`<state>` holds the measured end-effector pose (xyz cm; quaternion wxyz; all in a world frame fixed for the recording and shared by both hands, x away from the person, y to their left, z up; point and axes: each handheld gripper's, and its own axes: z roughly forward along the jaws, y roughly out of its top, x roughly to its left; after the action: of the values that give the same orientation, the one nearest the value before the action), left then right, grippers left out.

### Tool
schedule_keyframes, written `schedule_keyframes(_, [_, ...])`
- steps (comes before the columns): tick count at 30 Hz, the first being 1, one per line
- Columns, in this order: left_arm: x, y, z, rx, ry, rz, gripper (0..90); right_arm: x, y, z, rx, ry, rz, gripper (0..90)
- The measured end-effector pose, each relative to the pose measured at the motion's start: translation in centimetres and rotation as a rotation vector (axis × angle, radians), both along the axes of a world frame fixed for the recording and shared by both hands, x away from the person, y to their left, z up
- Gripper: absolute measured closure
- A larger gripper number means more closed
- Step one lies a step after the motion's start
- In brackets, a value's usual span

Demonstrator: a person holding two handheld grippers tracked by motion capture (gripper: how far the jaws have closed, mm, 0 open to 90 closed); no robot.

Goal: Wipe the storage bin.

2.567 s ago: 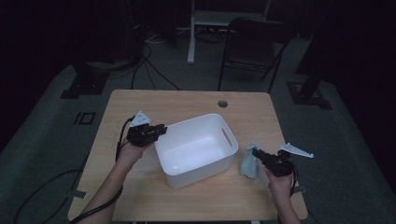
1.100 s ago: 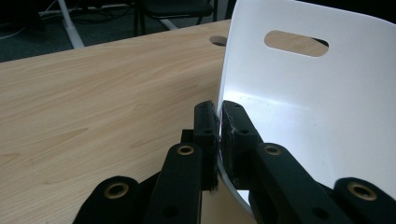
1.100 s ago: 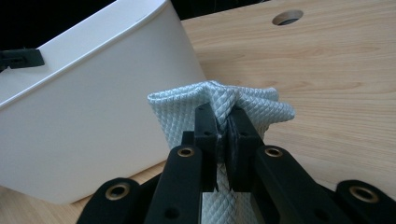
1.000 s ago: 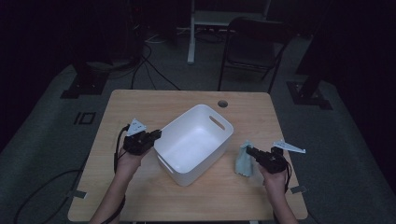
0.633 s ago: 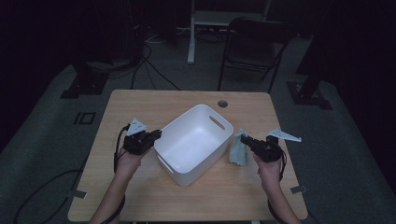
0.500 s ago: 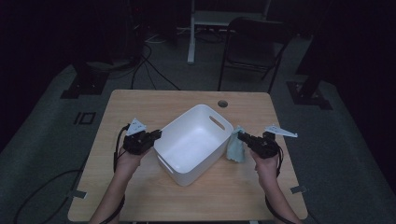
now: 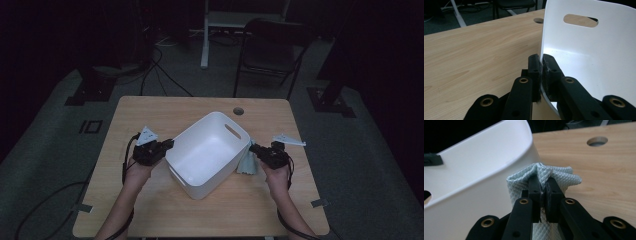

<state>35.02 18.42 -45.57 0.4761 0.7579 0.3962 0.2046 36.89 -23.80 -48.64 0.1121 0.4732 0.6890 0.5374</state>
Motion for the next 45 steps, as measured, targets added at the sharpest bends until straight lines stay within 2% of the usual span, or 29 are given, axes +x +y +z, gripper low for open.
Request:
schedule_keyframes(7, [0.0, -0.1, 0.0, -0.001, -0.002, 0.0, 85.4, 0.2, 0.1, -1.7, -0.031, 0.043, -0.007, 85.1])
schedule_keyframes(12, [-0.2, -0.3, 0.0, 0.007, -0.006, 0.005, 85.4, 0.5, 0.2, -3.9, -0.056, 0.099, -0.018, 85.1])
schedule_keyframes(18, [-0.2, -0.4, 0.0, 0.009, -0.004, 0.012, 85.3, 0.7, 0.5, -6.2, -0.11, 0.165, -0.01, 85.1])
schedule_keyframes(21, [-0.2, -0.6, 0.1, 0.029, -0.01, 0.011, 85.2, 0.8, 0.5, -6.4, -0.095, 0.188, -0.013, 85.1])
schedule_keyframes(23, [-0.3, -0.6, 0.1, 0.026, -0.007, 0.015, 85.3, 0.7, 0.4, -5.9, -0.082, 0.18, -0.014, 85.1])
schedule_keyframes(25, [-0.2, -0.6, 0.1, 0.022, -0.004, 0.014, 85.2, 0.4, 0.3, -5.0, -0.065, 0.152, -0.016, 85.1])
schedule_keyframes(32, [-0.3, -0.7, 0.1, 0.024, -0.005, 0.016, 85.2, -1.1, -0.2, -0.5, 0.018, 0.009, -0.008, 85.1])
schedule_keyframes(35, [-0.2, -0.8, 0.1, 0.024, -0.006, 0.01, 85.2, -1.6, -0.2, 1.0, 0.043, -0.035, 0.002, 85.1])
schedule_keyframes(39, [-0.2, -0.7, 0.0, 0.02, -0.002, -0.005, 85.1, -1.8, 0.1, 1.3, 0.012, -0.059, -0.01, 85.1])
schedule_keyframes(45, [-0.2, -0.8, 0.0, 0.013, -0.003, -0.021, 84.8, -1.5, 0.1, 0.3, 0.001, -0.034, -0.016, 85.1])
